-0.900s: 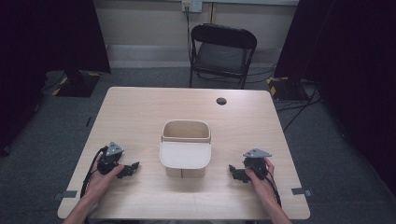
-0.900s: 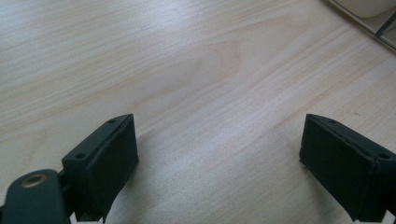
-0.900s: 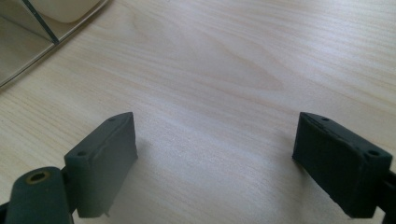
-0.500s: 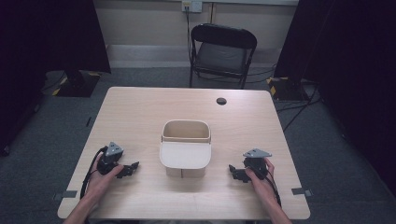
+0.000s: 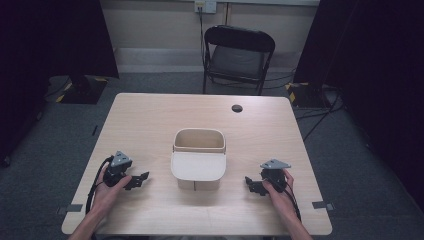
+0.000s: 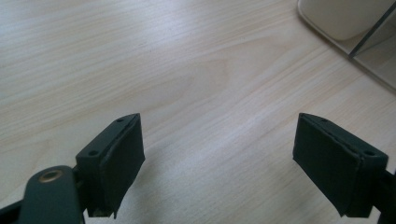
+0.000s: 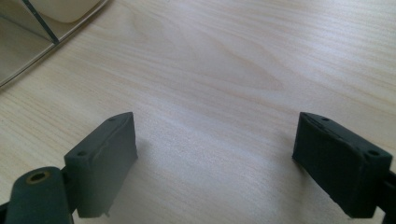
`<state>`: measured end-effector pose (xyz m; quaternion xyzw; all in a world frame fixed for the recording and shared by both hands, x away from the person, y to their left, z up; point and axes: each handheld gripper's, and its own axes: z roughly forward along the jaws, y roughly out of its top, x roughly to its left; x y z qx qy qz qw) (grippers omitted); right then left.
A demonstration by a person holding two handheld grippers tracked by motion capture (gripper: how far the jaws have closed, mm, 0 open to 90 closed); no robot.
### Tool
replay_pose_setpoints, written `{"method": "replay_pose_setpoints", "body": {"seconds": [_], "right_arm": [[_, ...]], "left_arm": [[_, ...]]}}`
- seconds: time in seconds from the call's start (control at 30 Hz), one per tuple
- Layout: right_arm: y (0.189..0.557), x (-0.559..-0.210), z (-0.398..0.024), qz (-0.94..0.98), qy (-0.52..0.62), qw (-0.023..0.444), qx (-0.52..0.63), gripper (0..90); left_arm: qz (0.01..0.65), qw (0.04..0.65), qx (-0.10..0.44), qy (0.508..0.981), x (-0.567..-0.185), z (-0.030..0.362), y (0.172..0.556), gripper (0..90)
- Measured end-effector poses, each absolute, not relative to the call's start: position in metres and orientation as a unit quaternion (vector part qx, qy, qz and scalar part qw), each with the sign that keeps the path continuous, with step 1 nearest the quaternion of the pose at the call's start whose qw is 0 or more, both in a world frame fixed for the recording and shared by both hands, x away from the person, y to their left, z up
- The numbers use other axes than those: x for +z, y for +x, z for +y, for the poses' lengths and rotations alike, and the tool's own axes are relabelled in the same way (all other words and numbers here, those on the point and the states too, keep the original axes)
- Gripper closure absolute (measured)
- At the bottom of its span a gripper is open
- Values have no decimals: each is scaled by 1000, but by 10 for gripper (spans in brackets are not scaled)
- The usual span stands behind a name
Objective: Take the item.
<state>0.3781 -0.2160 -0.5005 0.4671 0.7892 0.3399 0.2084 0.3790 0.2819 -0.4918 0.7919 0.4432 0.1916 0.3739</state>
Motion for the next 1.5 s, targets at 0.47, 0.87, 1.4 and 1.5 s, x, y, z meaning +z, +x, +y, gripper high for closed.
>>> {"method": "replay_pose_setpoints", "body": {"seconds": [0.47,0.87,1.4,1.5], "right_arm": [[378,-501,-216,789,467,209,340,128],[378,-501,-216,789,467,209,340,128],[378,-501,-216,789,467,209,340,128],[378,-501,-216,789,467,209,340,127]], "left_arm": [[419,407,172,793,-482,275,374,161],[399,442,143,791,-474,262,368,169],[365,466,141,794,-462,244,361,191],[354,471,138,796,-461,238,359,193]]}}
